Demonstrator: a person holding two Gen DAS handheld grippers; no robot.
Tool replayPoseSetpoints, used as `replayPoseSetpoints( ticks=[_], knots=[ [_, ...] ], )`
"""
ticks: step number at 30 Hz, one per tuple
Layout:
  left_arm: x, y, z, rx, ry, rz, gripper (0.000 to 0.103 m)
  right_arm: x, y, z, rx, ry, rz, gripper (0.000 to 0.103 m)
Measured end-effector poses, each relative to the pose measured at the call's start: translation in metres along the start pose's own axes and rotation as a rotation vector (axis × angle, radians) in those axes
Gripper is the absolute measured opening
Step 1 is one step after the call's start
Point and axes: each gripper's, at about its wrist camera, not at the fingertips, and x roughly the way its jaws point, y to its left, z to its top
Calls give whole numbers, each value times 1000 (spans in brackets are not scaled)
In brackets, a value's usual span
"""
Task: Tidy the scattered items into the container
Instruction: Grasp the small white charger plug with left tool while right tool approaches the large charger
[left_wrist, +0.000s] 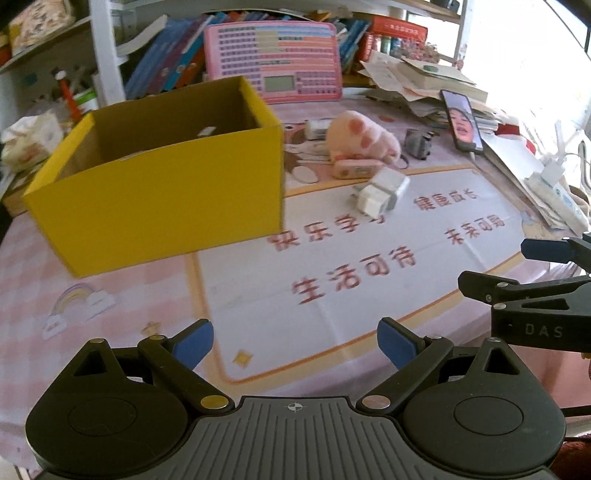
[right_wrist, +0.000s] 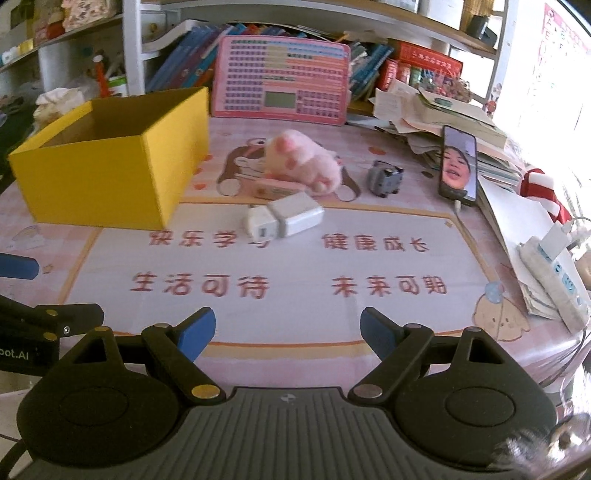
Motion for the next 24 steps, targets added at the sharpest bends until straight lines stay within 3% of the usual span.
replayPoseSetpoints(
  ticks=[18, 24],
  knots=[
    [60, -63, 54, 26, 22, -54, 95, 50, -82, 25, 32, 36, 7, 85],
    [78, -71, 72, 21, 21, -33, 80, 68, -99, 38, 35, 29, 49, 85]
  ],
)
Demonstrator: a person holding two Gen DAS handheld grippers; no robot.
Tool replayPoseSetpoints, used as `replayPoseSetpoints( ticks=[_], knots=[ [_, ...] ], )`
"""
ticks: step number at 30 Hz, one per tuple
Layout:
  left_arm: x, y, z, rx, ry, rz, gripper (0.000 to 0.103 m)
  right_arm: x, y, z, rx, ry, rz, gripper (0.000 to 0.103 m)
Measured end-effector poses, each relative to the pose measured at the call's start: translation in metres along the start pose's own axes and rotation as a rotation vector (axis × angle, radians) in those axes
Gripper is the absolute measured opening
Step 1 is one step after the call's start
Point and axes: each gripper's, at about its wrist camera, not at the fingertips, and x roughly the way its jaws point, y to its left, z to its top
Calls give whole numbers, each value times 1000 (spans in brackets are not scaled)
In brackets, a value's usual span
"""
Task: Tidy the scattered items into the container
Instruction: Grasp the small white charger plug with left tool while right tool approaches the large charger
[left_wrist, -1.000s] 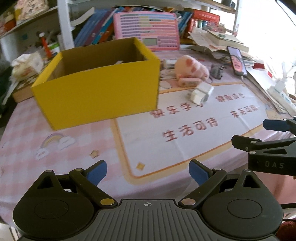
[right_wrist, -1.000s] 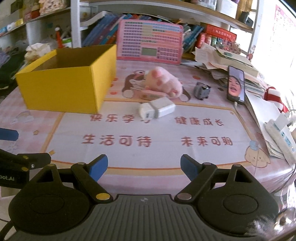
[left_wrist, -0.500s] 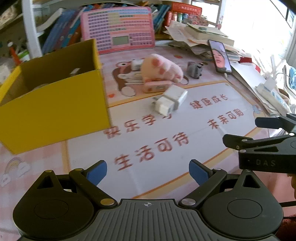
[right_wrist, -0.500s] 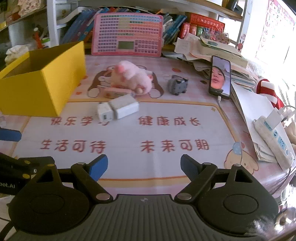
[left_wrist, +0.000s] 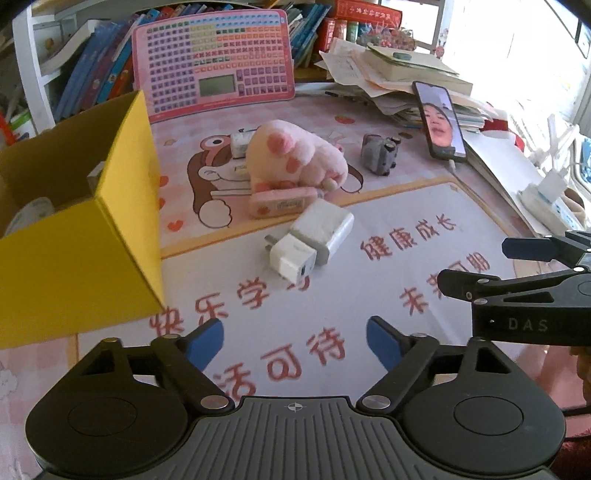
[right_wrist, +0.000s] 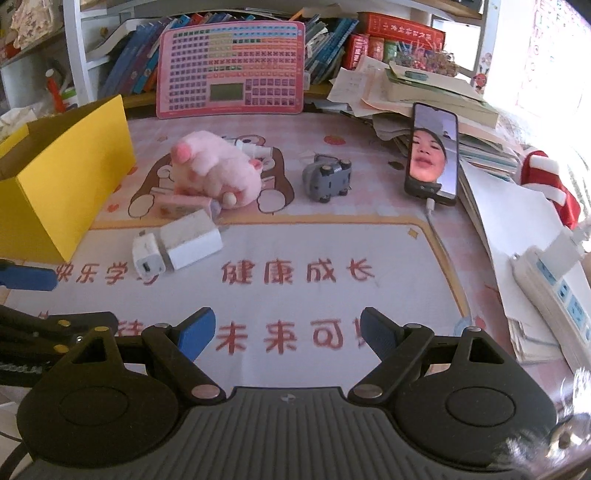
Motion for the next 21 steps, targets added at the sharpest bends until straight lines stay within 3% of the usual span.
replayPoseSetpoints(
  ticks=[7, 15, 21],
  knots=[
    [21, -2, 17, -14, 0, 31, 64, 15, -3, 14, -37, -7, 82, 83],
    [42, -3, 36, -71, 6, 54, 55, 29, -10, 28, -60, -16, 119, 83],
    [58, -7, 45, -91, 27, 64, 54, 35, -10, 33, -95, -22, 140, 83]
  ],
)
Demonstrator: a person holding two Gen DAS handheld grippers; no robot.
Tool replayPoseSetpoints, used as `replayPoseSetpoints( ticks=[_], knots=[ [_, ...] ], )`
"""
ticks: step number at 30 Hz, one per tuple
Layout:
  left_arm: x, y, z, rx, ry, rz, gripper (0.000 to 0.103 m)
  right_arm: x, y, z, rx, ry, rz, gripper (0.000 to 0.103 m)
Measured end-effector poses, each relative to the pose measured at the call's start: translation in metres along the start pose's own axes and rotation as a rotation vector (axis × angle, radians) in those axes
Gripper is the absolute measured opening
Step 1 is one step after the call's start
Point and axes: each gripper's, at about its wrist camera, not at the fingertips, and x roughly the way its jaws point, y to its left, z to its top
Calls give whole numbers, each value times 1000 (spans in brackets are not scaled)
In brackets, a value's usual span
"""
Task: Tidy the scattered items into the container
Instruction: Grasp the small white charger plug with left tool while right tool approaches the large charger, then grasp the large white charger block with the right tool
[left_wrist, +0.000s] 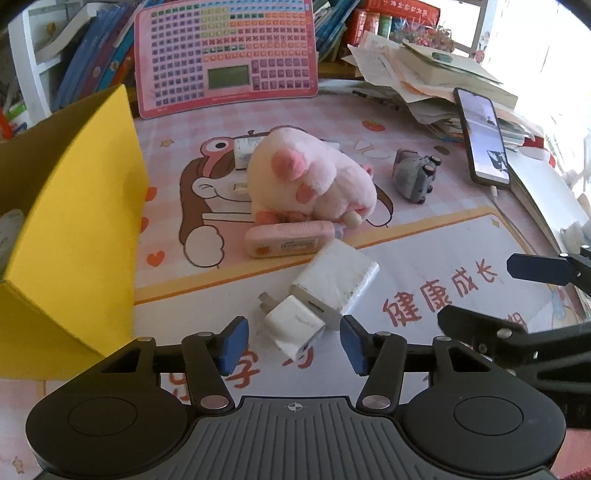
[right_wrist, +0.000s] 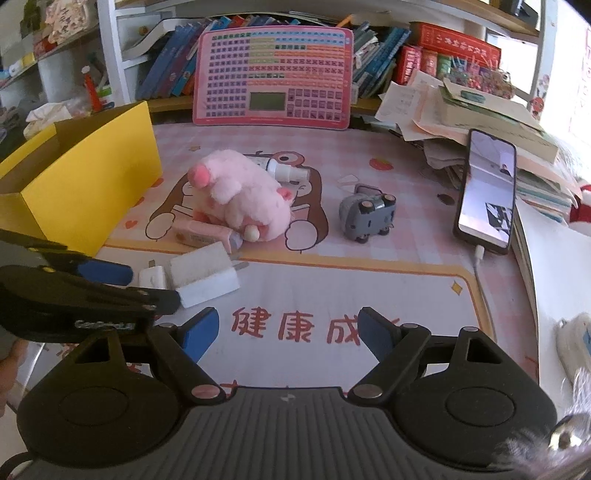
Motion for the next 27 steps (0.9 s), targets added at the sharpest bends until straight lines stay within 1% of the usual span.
replayPoseSetpoints(
  ticks=[2, 3, 4, 6, 7, 8, 13, 18, 23, 27],
  knots=[
    [3, -2, 1, 9, 4, 8, 54, 2, -1, 1, -6, 0, 4, 83],
    [5, -1, 1, 6, 7, 15, 51, 3, -1, 2, -8, 1, 6, 83],
    [6, 1, 1, -4, 13, 20, 46, 4, -1, 2, -8, 2, 8, 83],
    [9, 9, 1, -48, 26, 13, 42, 6, -3, 3, -5, 5, 11, 82],
    [9, 12, 0, -66, 26, 11, 37, 7, -2, 3, -3, 7, 13, 82],
    [8, 14, 0, -71, 24, 14, 36, 8, -2, 4, -4, 9, 18, 82],
    [4, 17, -4, -58, 26, 20, 36, 13, 9, 9, -37, 10, 64, 82],
    [-2, 29, -9, -86, 34, 29, 35, 25, 21, 17, -60, 27, 107, 83],
    [-8, 35, -15, -104, 49, 32, 35, 40, 27, 23, -69, 52, 129, 82],
    [-14, 37, -18, -112, 49, 37, 36, 53, 32, 31, -112, 52, 153, 82]
  ],
)
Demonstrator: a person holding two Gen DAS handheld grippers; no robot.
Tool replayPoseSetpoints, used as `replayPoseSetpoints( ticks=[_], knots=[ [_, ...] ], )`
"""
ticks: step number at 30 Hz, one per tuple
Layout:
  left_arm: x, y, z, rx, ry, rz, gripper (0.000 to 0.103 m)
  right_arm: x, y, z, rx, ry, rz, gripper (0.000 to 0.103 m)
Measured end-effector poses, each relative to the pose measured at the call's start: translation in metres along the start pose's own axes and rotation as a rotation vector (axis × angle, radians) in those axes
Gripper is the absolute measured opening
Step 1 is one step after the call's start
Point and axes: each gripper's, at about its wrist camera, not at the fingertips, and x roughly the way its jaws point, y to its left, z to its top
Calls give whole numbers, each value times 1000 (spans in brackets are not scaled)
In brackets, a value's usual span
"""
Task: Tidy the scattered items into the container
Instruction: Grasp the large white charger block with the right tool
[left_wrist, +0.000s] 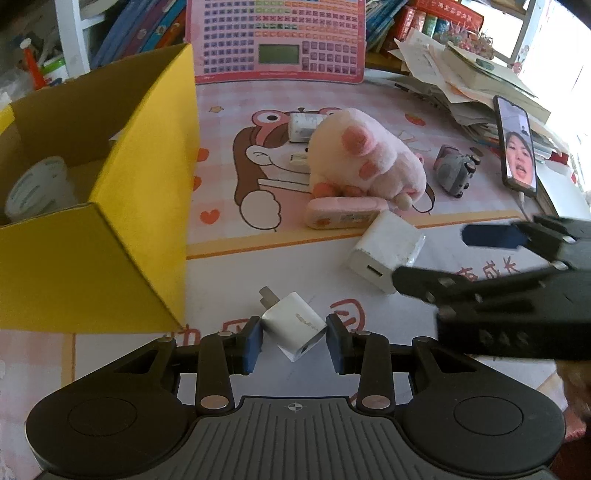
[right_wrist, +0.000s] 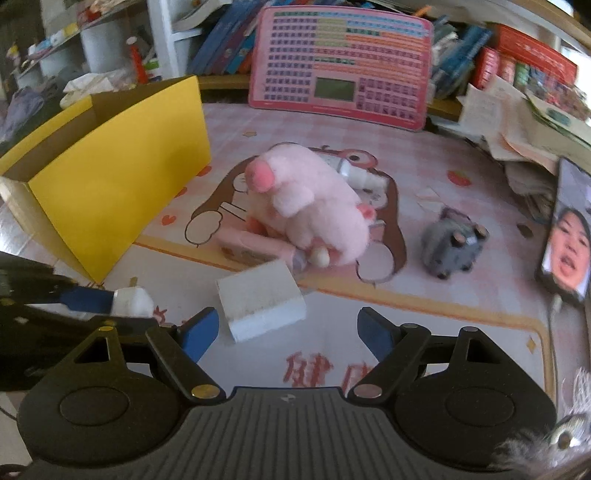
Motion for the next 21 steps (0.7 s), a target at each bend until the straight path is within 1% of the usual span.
replayPoseSetpoints(
  ticks=[5, 8, 10, 12, 15, 18, 21],
  knots=[
    [-7, 1, -1, 8, -11, 5, 36, 18, -5, 11, -2, 15, 44, 82],
    [-9, 2, -2, 10, -14, 6, 36, 25, -1, 15, -40, 26, 62, 82],
    [-10, 2, -2, 11, -16, 8, 36, 29, 0, 16, -48, 38, 75, 77],
    [-11, 1, -2, 16, -19, 11, 36, 32, 1, 16, -54, 52, 82, 71],
    [-12, 0, -3, 20, -22, 11, 36, 35, 2, 15, -69, 57, 75, 66],
    [-13, -1, -4, 22, -26, 9, 36, 35, 1, 14, -88, 55, 79, 64],
    [-15, -2, -5, 30, -33, 0, 36, 33, 0, 12, -78, 54, 75, 64]
  ],
)
